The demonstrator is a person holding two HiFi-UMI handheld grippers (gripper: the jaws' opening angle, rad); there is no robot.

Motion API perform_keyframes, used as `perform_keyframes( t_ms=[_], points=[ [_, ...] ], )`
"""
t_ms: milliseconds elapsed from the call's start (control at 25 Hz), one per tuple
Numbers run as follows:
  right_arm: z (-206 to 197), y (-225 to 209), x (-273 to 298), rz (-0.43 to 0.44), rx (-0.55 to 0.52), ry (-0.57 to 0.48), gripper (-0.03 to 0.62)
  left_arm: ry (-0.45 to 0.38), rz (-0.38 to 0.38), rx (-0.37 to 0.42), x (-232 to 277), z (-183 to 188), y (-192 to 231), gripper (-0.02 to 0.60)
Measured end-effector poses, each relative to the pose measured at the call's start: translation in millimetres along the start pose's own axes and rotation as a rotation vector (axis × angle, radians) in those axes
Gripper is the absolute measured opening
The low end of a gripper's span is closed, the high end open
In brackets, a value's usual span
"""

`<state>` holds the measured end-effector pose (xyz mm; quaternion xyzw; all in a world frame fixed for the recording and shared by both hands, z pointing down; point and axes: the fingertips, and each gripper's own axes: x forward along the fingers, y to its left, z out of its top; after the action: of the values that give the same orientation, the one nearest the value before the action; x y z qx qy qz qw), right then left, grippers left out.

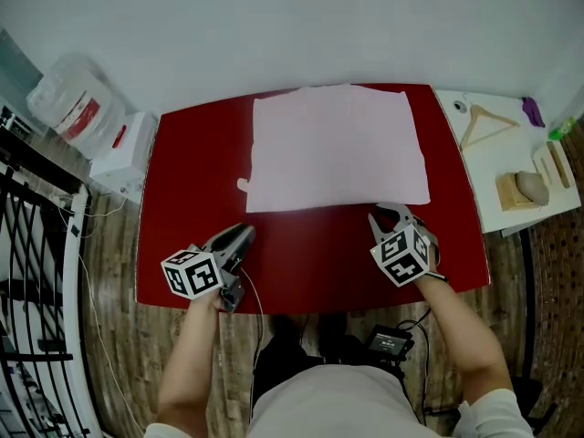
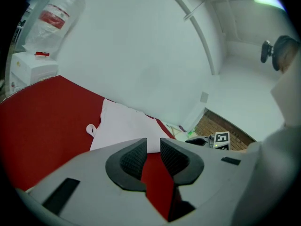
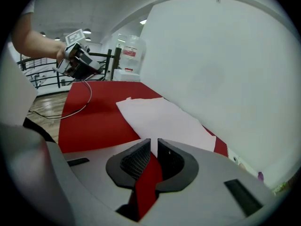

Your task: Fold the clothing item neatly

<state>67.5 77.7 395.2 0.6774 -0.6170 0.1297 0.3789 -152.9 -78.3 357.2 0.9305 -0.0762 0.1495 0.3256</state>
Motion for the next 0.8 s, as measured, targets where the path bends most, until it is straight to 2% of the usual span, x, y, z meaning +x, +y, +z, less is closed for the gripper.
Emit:
perform_keyframes(
  t_ms=[360, 800],
  points=[
    [-8, 1, -38, -0.089, 0.08, 0.033, 0.052, -0.011, -0.095, -0.011, -37, -24, -24, 0.089],
    [-23, 60, -111, -0.188, 0.241, 0.045, 0.048, 0.038, -0.217, 0.016, -96, -69, -39, 0.071]
  ],
)
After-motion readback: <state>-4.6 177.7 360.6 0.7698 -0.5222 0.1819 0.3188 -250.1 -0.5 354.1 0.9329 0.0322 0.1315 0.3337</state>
